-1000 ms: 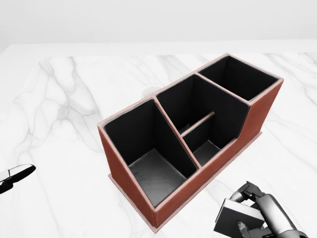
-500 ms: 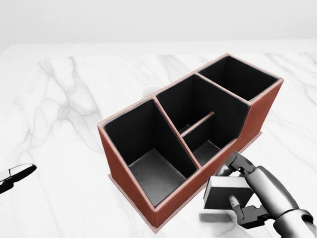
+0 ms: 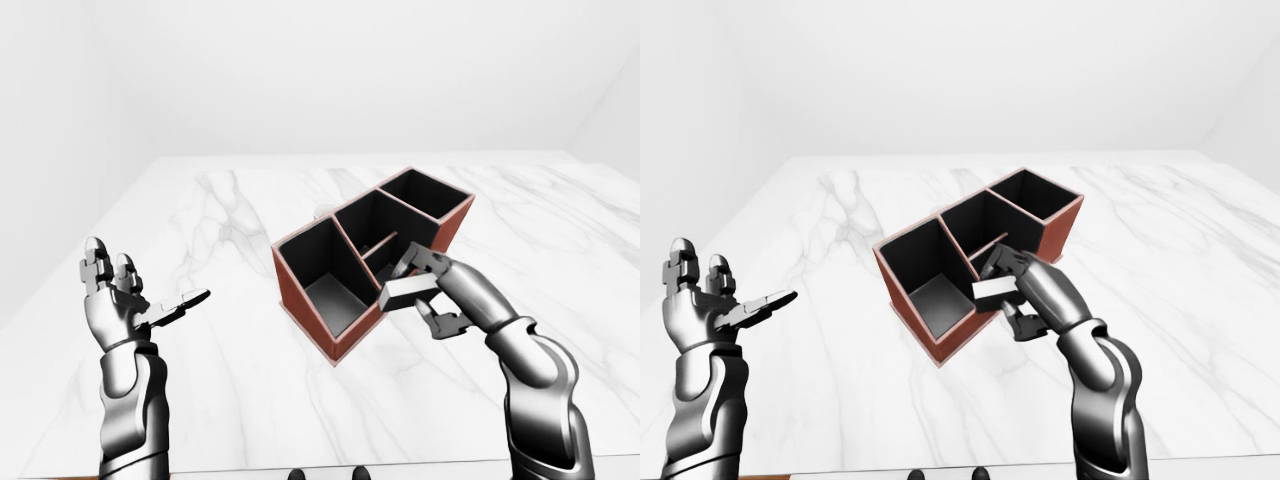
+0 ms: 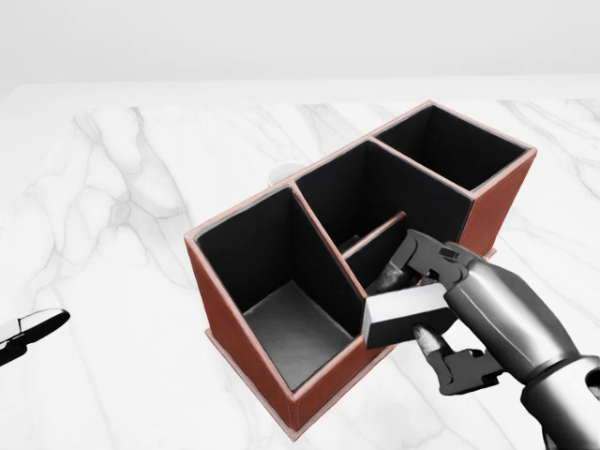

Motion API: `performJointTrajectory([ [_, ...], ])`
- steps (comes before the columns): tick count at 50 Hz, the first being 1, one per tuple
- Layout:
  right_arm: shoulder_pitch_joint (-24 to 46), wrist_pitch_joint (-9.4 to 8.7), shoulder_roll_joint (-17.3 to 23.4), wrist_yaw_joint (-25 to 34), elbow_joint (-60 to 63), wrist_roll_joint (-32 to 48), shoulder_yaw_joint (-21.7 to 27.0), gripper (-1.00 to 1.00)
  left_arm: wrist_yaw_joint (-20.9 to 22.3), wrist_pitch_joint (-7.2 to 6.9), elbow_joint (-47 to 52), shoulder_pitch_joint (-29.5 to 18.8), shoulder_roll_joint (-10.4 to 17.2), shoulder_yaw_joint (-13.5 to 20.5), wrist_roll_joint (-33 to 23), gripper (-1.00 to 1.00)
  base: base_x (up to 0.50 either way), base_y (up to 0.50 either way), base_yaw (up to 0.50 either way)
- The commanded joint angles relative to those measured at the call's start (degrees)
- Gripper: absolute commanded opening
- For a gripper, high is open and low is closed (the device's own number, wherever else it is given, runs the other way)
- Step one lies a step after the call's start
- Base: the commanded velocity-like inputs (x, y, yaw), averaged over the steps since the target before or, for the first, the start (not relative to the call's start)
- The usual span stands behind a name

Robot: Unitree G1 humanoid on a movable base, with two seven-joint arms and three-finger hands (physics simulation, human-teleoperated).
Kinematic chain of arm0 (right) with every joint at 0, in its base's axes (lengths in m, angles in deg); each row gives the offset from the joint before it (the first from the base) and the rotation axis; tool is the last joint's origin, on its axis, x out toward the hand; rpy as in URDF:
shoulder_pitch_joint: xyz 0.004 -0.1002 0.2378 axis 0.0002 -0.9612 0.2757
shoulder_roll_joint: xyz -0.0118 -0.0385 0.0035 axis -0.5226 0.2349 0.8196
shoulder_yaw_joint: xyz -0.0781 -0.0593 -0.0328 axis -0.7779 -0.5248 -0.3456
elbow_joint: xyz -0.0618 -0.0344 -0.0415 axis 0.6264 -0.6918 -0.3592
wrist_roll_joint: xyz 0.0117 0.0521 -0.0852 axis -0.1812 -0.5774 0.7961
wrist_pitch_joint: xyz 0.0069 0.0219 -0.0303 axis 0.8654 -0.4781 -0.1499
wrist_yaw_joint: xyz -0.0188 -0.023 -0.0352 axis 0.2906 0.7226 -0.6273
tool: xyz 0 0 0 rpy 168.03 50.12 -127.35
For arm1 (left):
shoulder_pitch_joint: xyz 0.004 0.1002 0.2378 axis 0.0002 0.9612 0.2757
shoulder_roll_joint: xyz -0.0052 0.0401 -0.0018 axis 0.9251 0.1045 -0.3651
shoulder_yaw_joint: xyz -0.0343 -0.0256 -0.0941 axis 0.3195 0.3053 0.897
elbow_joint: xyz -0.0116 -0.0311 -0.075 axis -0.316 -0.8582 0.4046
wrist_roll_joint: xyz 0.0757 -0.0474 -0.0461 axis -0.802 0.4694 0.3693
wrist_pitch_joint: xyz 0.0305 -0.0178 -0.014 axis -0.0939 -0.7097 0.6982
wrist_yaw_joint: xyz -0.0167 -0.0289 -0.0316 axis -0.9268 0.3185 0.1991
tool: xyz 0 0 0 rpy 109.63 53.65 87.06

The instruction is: Pick up the book and place it in the left compartment of the caddy.

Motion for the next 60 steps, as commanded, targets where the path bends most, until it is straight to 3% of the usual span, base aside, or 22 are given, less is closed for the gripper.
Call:
performJointTrajectory([
  [1, 2.95, 0.0, 0.01, -0.01, 8.02, -0.35, -2.13, -1.0, -0.46, -0.42, -0.89, -0.73, -0.28, -1.01, -0.66, 1.0, 0.0, 0.0, 0.0],
  [10, 7.37, 0.0, 0.88, -0.01, 8.44, 1.17, -4.0, -1.0, -0.45, -0.91, -0.08, -0.47, -0.27, -0.81, -0.59, 1.0, 0.0, 0.0, 0.0],
  [11, 10.22, 0.0, 1.42, -0.01, 7.63, 1.69, -4.76, -1.0, -0.51, -1.0, -0.01, -0.53, -0.23, -0.74, -0.56, 1.0, 0.0, 0.0, 0.0],
  [25, 12.37, 0.0, 1.63, -0.01, 6.94, 2.28, -5.25, -1.0, -0.49, -1.06, 0.07, -0.57, -0.25, -0.73, -0.6, 1.0, 0.0, 0.0, 0.0],
  [27, 15.9, 0.0, 1.13, -0.01, 2.53, 2.7, -8.45, -1.0, -0.37, -1.02, 0.45, -0.14, -0.45, -0.77, -0.56, 1.0, 0.0, 0.0, 0.0],
  [41, 16.58, 0.0, -0.04, -0.01, -0.59, 0.56, -8.04, -1.0, -0.2, -1.16, 0.79, 0.04, -0.54, -0.59, -0.62, 1.0, 0.0, 0.0, 0.0],
  [42, 18.07, 0.0, -0.82, -0.01, -4.15, -2.36, -7.04, -1.0, -0.18, -1.24, 1.25, 0.43, -0.63, -0.55, -0.69, 1.0, 0.0, 0.0, 0.0],
  [60, 17.84, 0.0, 0.28, -0.01, -6.93, -8.67, -5.7, -1.0, -0.13, -1.24, 0.44, -0.16, -0.47, -0.56, -0.88, 1.0, 0.0, 0.0, 0.0],
])
